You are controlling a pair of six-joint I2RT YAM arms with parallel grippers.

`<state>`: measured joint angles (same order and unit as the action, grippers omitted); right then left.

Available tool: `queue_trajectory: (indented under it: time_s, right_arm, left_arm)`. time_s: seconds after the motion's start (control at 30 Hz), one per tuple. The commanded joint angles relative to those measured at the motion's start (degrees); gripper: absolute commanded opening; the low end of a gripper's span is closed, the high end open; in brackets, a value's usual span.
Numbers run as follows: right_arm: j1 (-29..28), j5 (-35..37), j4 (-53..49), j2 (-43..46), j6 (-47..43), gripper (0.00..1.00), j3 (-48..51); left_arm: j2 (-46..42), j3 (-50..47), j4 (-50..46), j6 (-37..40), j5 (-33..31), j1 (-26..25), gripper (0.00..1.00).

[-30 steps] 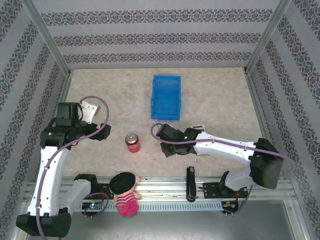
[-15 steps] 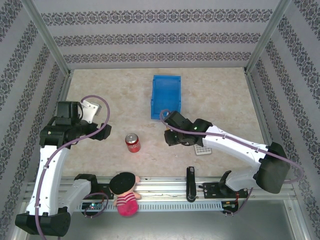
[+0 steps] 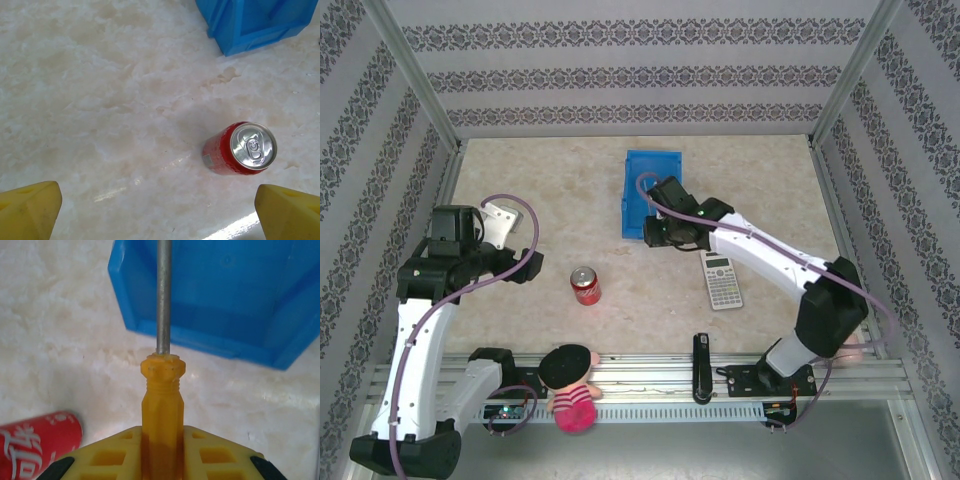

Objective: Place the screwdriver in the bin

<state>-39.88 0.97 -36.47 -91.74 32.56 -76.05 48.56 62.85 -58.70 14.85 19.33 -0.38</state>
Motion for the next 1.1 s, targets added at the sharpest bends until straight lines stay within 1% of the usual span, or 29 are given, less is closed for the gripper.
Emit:
queue_trajectory:
  time_s: [0.0, 0.43, 0.63, 0.83, 1.07]
  right_arm:
    - [1.17, 0.50, 0.52, -4.29, -1.49, 0.22, -5.00]
    - [3.63, 5.03, -0.31, -19.67, -1.41, 0.22, -16.39]
    - [4.25, 6.85, -0.57, -23.81, -1.24, 0.22, -20.10]
    - [5.74, 6.61, -0.88, -27.29, -1.44, 0.22, -21.49]
    - [7.25, 4.93, -1.50, -31.23, -1.88, 0.22, -24.20]
  left_arm:
    - [-1.05, -0.18, 1.22, 1.56, 1.04, -0.58, 0.99]
    - [-1.93, -2.20, 2.52, 2.37, 3.10, -0.67, 0.99]
    - [-2.19, -3.15, 3.15, 2.97, 2.99, -0.67, 0.99]
    - [-1.86, -2.82, 2.19, 4.01, 3.43, -0.67, 0.99]
    - [-1.11, -1.18, 0.78, 3.26, 5.39, -0.74, 0.99]
